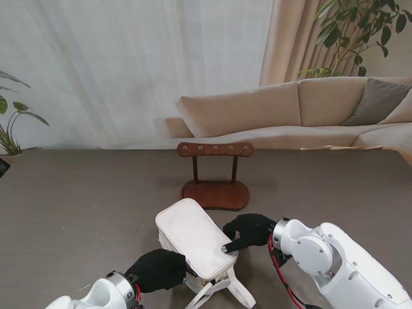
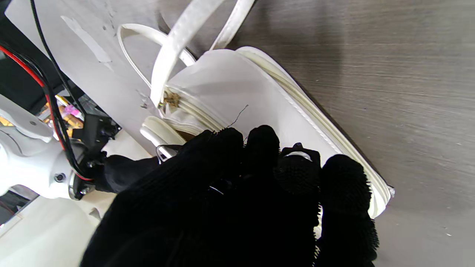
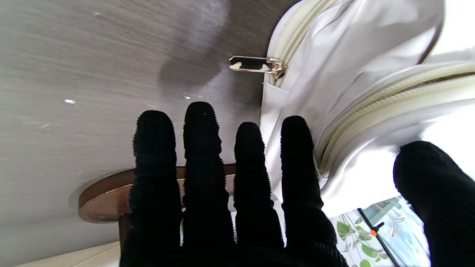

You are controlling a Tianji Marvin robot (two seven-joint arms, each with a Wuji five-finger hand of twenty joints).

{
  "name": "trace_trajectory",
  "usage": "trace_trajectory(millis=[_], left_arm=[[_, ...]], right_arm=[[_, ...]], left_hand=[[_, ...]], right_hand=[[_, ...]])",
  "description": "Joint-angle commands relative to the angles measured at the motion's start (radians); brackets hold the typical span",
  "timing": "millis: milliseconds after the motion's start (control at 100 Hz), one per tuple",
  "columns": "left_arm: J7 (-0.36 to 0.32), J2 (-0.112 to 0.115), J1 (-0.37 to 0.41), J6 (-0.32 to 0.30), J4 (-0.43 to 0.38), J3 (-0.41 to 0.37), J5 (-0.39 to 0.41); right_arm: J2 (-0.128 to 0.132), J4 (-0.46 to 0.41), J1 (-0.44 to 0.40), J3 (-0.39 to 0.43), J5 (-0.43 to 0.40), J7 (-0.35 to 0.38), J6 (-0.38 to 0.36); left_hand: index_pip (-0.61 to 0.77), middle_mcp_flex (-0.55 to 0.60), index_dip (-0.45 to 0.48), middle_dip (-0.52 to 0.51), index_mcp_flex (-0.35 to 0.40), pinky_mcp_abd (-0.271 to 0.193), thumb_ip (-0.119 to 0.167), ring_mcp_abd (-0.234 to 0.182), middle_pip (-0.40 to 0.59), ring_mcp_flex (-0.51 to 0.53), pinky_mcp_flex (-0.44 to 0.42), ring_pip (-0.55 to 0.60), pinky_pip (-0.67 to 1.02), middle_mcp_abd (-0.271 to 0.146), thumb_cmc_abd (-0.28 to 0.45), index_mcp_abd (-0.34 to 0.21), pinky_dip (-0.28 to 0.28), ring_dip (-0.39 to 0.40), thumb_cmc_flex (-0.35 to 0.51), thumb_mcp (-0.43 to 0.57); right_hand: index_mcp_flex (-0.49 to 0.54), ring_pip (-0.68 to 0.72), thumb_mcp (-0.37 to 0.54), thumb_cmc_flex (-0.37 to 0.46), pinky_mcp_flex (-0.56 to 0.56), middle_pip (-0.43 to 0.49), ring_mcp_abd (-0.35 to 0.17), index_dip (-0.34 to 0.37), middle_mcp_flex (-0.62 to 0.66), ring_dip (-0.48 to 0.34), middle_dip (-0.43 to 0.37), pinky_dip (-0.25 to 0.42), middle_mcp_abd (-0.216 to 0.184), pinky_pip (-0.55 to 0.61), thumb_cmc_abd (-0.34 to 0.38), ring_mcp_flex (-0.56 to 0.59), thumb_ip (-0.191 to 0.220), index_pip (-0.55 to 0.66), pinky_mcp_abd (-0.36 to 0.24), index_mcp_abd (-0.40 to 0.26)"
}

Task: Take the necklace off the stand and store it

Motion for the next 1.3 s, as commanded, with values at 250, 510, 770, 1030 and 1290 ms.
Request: trace_trajectory(millis=[250, 510, 770, 1030, 1290], left_arm=[[0.011, -0.011, -0.06, 0.005, 0.073, 0.019, -0.01], [0.046, -0.018, -0.006, 0.026, 0.054, -0.027, 0.037], [0.073, -0.025, 0.029, 0.015, 0.047, -0.088, 0.059], [0.031, -0.022, -0.005, -0.015, 0.077, -0.149, 0.047], [-0.036, -0.013, -0.038, -0.029, 0.09, -0.198, 0.045]], right_arm=[[-0.007, -0.016, -0.032, -0.045, 0.076, -0.011, -0.034], [-0.022, -0.03, -0.002, -0.145, 0.113, -0.066, -0.015], [-0.04, -0.029, 0.042, -0.25, 0.141, -0.121, 0.021], [-0.052, -0.026, 0.04, -0.299, 0.185, -0.16, 0.017], [-0.074, 0.007, 0.035, -0.345, 0.226, -0.235, -0.022]], left_hand=[[0.051, 0.035, 0.008, 0.012, 0.021, -0.001, -0.017, -0.032, 0.015, 0.049, 0.016, 0.034, 0.059, -0.008, -0.024, -0.044, -0.01, 0.015, 0.011, 0.057], [0.05, 0.036, 0.006, 0.009, 0.025, -0.001, -0.018, -0.03, 0.012, 0.05, 0.016, 0.032, 0.059, -0.007, -0.025, -0.043, -0.012, 0.014, 0.009, 0.06], [0.049, 0.038, 0.006, 0.008, 0.025, 0.001, -0.019, -0.027, 0.012, 0.051, 0.014, 0.028, 0.059, -0.007, -0.027, -0.043, -0.014, 0.011, 0.007, 0.063], [0.05, 0.038, 0.008, 0.008, 0.026, 0.002, -0.019, -0.027, 0.012, 0.051, 0.016, 0.027, 0.059, -0.008, -0.028, -0.045, -0.015, 0.01, 0.006, 0.066], [0.049, 0.036, 0.008, 0.008, 0.024, 0.001, -0.02, -0.028, 0.011, 0.05, 0.016, 0.027, 0.059, -0.009, -0.027, -0.047, -0.017, 0.01, 0.005, 0.067]], right_hand=[[0.03, 0.028, 0.044, -0.019, -0.35, 0.015, -0.004, 0.036, 0.026, 0.021, 0.028, 0.003, 0.013, 0.024, 0.013, 0.044, 0.004, 0.017, 0.016, -0.036], [0.019, 0.036, 0.076, -0.015, -0.35, 0.018, -0.009, 0.043, 0.021, 0.024, 0.03, 0.002, 0.014, 0.028, 0.012, 0.044, -0.001, 0.017, 0.013, -0.036], [0.012, 0.04, 0.082, -0.016, -0.351, 0.022, -0.008, 0.047, 0.012, 0.024, 0.031, 0.0, 0.014, 0.03, 0.009, 0.04, -0.005, 0.019, 0.012, -0.037], [0.017, 0.043, 0.081, -0.014, -0.356, 0.024, -0.011, 0.047, 0.015, 0.024, 0.03, -0.001, 0.013, 0.03, 0.008, 0.039, -0.006, 0.018, 0.013, -0.038], [0.026, 0.043, 0.164, 0.017, -0.351, 0.03, -0.038, 0.048, 0.032, 0.019, 0.029, -0.001, 0.003, 0.039, 0.005, 0.046, -0.006, 0.026, 0.001, -0.038]])
